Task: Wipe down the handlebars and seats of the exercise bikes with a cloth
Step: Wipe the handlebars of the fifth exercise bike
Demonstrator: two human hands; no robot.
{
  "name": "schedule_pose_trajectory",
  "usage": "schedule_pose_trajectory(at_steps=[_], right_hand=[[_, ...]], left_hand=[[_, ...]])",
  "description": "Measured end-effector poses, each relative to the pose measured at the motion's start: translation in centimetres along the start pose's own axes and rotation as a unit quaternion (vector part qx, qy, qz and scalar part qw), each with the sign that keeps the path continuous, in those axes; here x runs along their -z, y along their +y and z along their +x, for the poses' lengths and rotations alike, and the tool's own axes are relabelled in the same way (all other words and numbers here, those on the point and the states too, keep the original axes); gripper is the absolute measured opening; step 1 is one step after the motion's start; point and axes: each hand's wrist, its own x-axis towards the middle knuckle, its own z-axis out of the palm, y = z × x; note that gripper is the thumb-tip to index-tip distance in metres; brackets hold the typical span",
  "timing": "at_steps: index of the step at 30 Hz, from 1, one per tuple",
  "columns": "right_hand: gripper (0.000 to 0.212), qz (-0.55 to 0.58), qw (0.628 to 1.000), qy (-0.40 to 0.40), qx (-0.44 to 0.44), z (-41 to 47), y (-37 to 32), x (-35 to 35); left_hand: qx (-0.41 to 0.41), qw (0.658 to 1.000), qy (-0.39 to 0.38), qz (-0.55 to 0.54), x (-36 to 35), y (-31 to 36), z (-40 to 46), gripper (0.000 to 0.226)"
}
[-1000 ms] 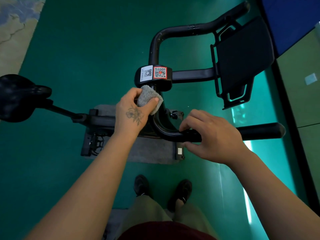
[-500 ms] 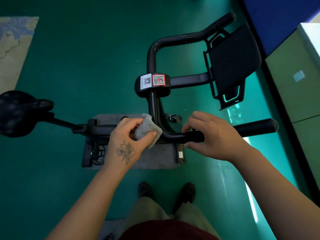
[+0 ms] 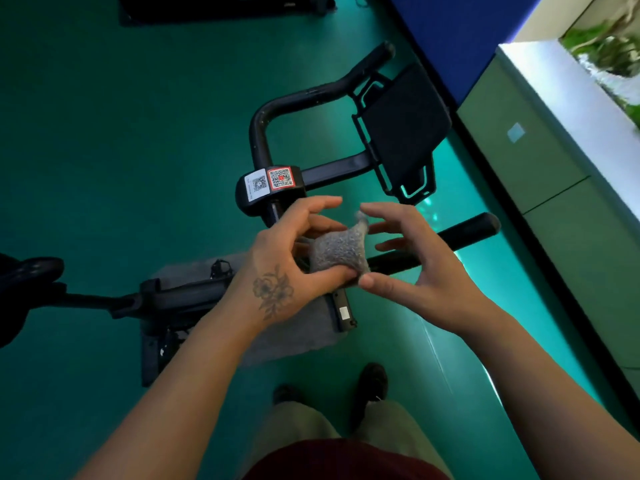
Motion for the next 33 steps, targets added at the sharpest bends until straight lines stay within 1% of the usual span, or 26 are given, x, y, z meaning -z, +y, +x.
schedule_pose_trajectory(at_steps=[1, 2, 3, 7, 11, 14, 16, 18, 20, 22, 24, 27, 29, 33], right_hand=[[0.076, 0.004, 1.0, -0.001, -0.004, -0.3, 0.0, -0.1], [0.076, -0.002, 1.0, 0.02, -0.011, -1.4, -0.2, 0.5], [0.074, -0.008, 0.999, 0.031, -0.008, -1.9, -0.2, 0.5], [0.055, -0.01, 0.996, 0.087, 0.0, -4.2, -0.3, 1.6], [0.037, 0.028, 0.991, 0.129, -0.016, -6.3, 0.3, 3.5], [0.032, 0.076, 0.984, 0.161, -0.019, -7.1, 1.4, 5.4], [0.032, 0.12, 0.974, 0.19, -0.013, -7.3, 2.3, 7.0], [0.033, 0.168, 0.958, 0.232, 0.002, -7.3, 3.4, 8.9], [0.038, 0.204, 0.938, 0.28, 0.016, -7.4, 4.7, 10.9], [0.043, 0.229, 0.922, 0.311, 0.016, -7.2, 6.3, 12.4], [0.051, 0.268, 0.91, 0.315, -0.004, -7.0, 8.1, 13.2], [0.055, 0.302, 0.912, 0.276, -0.029, -6.4, 10.2, 12.5], [0.053, 0.31, 0.917, 0.248, -0.034, -5.9, 11.0, 11.5], [0.041, 0.33, 0.914, 0.233, -0.04, -5.2, 11.3, 10.2]], left_hand=[[0.0, 1.0, -0.02, 0.0, -0.1, 0.1, 0.1, 0.083], [-0.009, 0.998, -0.056, -0.006, -0.8, 0.5, 0.6, 0.085], [-0.014, 0.997, -0.074, -0.01, -1.1, 0.7, 0.8, 0.086], [-0.05, 0.99, -0.123, -0.049, -3.2, 1.9, 1.7, 0.087], [-0.08, 0.983, -0.155, -0.063, -5.2, 3.7, 2.7, 0.087], [-0.087, 0.981, -0.164, -0.058, -6.7, 4.5, 3.8, 0.088], [-0.088, 0.983, -0.157, -0.027, -7.7, 4.8, 4.5, 0.085], [-0.081, 0.987, -0.137, 0.003, -8.7, 4.9, 4.9, 0.079], [-0.072, 0.991, -0.111, 0.027, -9.7, 4.7, 5.1, 0.07], [-0.063, 0.992, -0.091, 0.053, -10.5, 4.3, 5.3, 0.063], [-0.047, 0.993, -0.075, 0.075, -11.2, 4.0, 5.3, 0.058], [-0.038, 0.994, -0.048, 0.091, -12.0, 3.6, 5.4, 0.054], [-0.039, 0.994, -0.036, 0.093, -12.6, 3.3, 5.5, 0.053], [-0.041, 0.994, -0.04, 0.097, -13.5, 3.5, 6.1, 0.051]])
